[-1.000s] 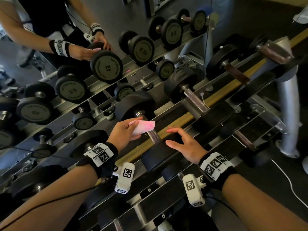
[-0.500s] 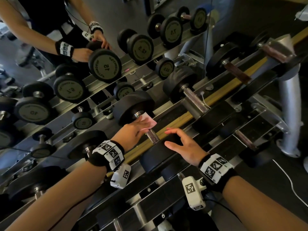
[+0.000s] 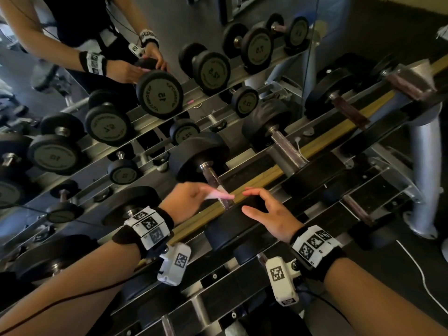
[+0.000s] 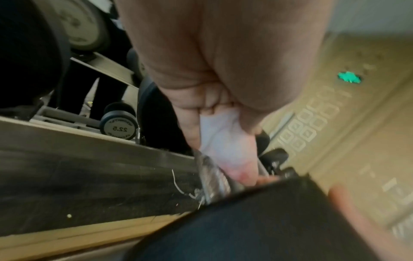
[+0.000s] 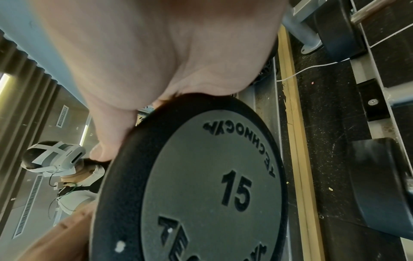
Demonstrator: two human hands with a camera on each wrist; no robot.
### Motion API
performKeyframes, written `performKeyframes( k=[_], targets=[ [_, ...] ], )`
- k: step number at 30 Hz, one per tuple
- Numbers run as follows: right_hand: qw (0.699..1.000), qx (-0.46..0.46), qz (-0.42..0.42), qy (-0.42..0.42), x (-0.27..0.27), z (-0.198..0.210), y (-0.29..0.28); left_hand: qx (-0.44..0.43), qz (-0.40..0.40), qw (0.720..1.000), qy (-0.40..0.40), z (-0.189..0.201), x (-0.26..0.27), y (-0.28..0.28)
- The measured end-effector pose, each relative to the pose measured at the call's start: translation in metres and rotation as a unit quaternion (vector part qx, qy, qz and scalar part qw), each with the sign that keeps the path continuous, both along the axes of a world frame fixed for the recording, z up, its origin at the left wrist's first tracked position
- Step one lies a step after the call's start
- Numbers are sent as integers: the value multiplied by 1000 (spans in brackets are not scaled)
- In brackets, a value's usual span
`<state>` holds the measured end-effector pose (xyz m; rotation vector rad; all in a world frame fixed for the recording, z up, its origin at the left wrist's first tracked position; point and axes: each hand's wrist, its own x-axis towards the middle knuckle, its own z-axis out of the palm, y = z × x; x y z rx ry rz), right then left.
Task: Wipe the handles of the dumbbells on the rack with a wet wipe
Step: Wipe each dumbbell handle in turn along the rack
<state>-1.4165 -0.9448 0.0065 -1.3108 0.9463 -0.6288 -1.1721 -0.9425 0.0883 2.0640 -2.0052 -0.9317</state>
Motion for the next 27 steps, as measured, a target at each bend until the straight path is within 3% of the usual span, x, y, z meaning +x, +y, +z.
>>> performKeyframes(
  k=[3, 6, 9, 12, 15, 18, 23, 25, 27],
  targets=[
    [1000, 7, -2, -11, 0, 0, 0, -135, 149, 977, 71, 0, 6, -9],
    [1000, 4, -5, -16, 1, -2, 0, -215, 167, 960, 68, -3, 3, -9],
    [1000, 5, -2, -18, 1, -3, -1, -112, 37, 992, 44, -17, -9, -3],
    [1000, 4, -5, -20, 1, -5, -1, -20, -48, 999, 3, -33, -13, 2],
    [1000, 0, -12, -22, 2, -6, -1, -17, -57, 998, 24, -33, -8, 4],
    [1000, 3, -9, -30, 2, -6, -1, -15, -106, 994, 3, -35, -1, 9],
    [999, 29, -5, -34, 1, -5, -1, 40, -118, 992, -20, -34, 4, 16],
    [999, 33, -3, -33, 0, -4, -1, 69, -110, 991, 4, -31, 2, 20],
    [998, 39, -4, -41, 1, -2, 0, 104, -37, 990, 83, -27, 0, 22]
  ],
)
